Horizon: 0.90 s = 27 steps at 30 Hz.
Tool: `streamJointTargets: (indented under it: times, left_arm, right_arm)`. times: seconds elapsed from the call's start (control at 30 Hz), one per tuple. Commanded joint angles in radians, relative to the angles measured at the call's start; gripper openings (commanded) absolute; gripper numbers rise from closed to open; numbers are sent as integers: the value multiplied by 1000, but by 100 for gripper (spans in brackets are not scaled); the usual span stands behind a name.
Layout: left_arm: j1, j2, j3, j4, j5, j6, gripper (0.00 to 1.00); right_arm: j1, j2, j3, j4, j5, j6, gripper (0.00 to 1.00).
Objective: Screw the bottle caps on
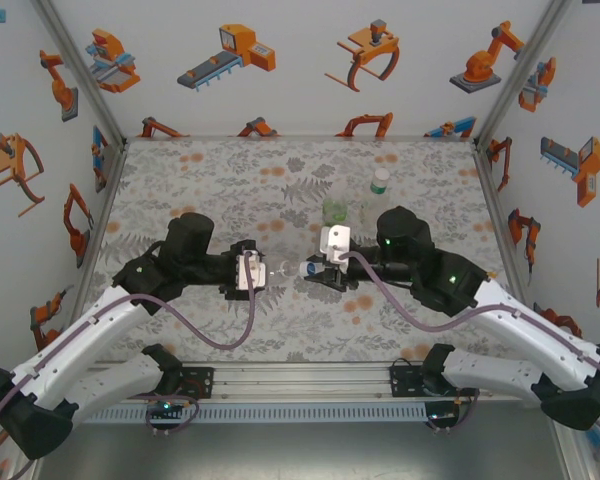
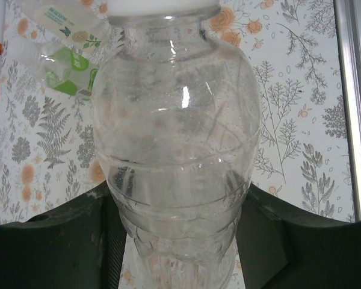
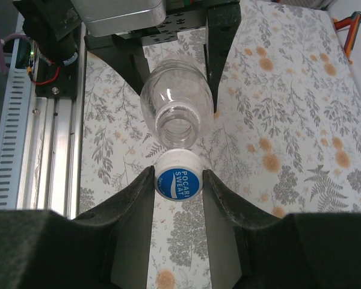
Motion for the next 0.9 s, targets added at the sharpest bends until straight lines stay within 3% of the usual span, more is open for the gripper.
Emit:
streamJointTargets:
  times: [0.0,0.87]
  left_arm:
    - [-8,-10,12,-18,16,24,0]
    - [-8,-11,13,-18,30,22,0]
  right_arm:
    - [11,15,37,57,-35,-25,9]
    - [30,70,57,80,-53,-25,7]
